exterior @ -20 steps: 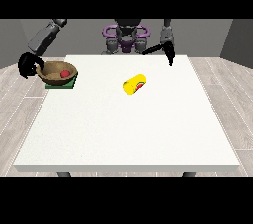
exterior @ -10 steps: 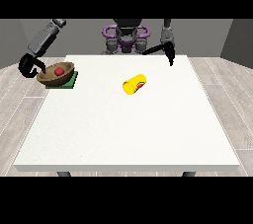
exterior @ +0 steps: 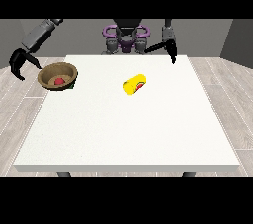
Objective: Pick the cup and pour the ball into the bowl, then pick the bowl and place it on the pad
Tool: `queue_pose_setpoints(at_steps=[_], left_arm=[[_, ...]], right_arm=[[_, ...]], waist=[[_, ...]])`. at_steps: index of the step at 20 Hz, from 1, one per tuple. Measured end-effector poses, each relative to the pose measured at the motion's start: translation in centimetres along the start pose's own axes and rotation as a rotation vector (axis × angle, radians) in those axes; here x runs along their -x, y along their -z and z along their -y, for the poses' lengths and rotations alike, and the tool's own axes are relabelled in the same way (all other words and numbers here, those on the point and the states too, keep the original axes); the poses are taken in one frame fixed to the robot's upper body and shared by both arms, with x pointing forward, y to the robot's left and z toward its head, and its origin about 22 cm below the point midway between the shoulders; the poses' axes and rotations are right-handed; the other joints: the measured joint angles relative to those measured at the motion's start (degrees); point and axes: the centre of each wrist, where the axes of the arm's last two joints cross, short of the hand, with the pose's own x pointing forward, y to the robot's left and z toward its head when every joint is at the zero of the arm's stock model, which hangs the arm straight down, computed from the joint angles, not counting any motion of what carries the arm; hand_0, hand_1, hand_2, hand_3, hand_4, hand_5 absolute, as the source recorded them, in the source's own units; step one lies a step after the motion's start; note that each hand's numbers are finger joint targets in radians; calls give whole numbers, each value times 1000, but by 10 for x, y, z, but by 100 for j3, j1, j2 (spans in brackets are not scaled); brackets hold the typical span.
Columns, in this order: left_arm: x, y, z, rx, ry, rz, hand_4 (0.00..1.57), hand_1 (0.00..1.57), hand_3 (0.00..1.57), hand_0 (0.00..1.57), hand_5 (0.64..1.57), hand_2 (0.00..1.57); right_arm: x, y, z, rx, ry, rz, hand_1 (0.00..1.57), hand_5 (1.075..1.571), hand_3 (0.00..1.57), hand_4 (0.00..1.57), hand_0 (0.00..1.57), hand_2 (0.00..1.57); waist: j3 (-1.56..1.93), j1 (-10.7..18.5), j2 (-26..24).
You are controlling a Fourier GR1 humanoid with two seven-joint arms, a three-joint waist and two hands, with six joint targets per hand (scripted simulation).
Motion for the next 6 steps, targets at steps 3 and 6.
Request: queue_pose_setpoints(at_steps=[3, 6], left_arm=[[-1, -4, 5, -4, -2, -8, 0, 0, 0, 0, 1569, 0], [5, -11, 11, 1, -10, -50, 0, 0, 0, 0, 1569, 0]], right_arm=[[-5, 2, -1, -13, -2, 3, 0, 1504, 213, 0, 0, 256], [-29, 1, 13, -29, 4, 6, 0, 1503, 288, 0, 0, 189]], waist=[[0, -76, -56], [-2, -122, -255]])
